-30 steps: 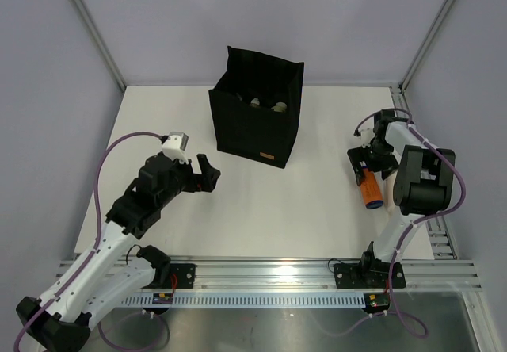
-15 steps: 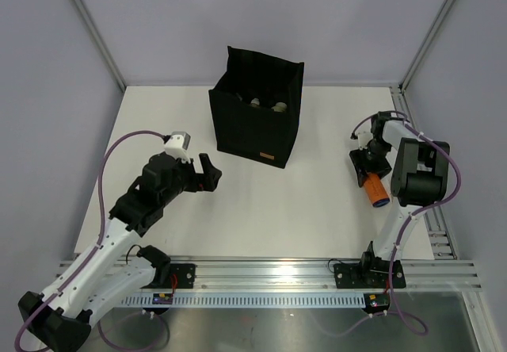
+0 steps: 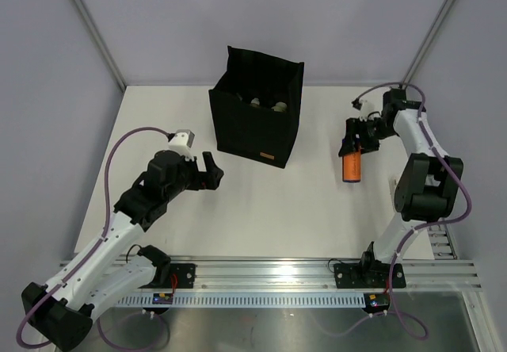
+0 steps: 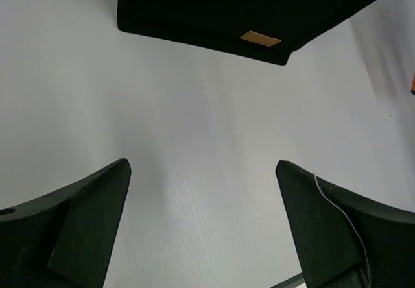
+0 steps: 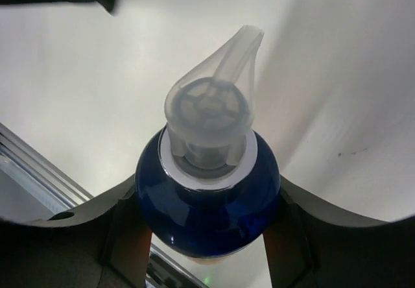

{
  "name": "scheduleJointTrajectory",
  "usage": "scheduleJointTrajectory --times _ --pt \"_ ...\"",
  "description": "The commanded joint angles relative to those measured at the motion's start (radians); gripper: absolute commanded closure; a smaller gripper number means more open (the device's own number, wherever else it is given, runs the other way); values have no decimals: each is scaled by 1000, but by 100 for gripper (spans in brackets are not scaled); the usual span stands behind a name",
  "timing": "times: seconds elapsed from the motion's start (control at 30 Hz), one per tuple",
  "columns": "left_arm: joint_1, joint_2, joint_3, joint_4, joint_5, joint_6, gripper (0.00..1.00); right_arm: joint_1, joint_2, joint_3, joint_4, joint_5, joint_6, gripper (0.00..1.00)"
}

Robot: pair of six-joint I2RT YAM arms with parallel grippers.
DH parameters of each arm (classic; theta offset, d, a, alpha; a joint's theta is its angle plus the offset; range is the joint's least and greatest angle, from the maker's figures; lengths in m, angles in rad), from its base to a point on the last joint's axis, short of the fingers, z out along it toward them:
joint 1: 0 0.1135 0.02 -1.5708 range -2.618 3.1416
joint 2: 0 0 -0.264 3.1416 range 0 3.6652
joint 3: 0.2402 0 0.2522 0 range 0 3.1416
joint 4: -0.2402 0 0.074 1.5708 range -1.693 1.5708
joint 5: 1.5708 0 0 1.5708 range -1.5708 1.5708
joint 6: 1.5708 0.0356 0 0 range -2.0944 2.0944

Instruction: Place the personal care products into the canvas bag

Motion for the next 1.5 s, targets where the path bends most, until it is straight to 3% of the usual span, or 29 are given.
scheduleJointTrajectory --times 0.0,0.23,0.3,0.43,0.6,0.73,0.83,0.97,1.0,1.07,1.1,1.13,1.23,1.47 --pt "-1 11 65 44 9 5 1 -2 -166 168 7 -227 87 100" --pt "-1 29 91 61 8 19 1 67 -95 701 107 -310 241 100" --pt "-1 32 92 69 14 16 1 133 -35 806 187 -274 303 100" --pt "-1 31 88 80 26 -1 1 294 121 1187 270 -184 379 100" --pt "-1 -5 62 81 23 -35 1 461 211 1181 544 57 406 100" --pt "-1 -52 42 51 0 -56 1 561 303 1179 623 178 301 100" --pt "-1 -98 31 17 -17 -67 1 578 353 1157 580 220 223 84" --pt "-1 -155 -13 20 -32 -87 1 579 337 1077 514 198 169 52" --pt "-1 -161 -32 33 -32 -90 1 579 329 1061 503 191 160 39" --pt "-1 -163 -44 49 -26 -87 1 582 304 1017 474 187 135 23" --pt "-1 -158 -46 64 -20 -84 1 584 300 1020 460 197 127 5" --pt "-1 -140 -44 72 -17 -79 1 584 298 1029 427 207 117 1" --pt "-1 -91 -23 84 6 -57 1 584 278 1075 362 204 109 0" --pt "-1 -23 8 103 38 -4 1 515 92 1011 305 80 138 1"
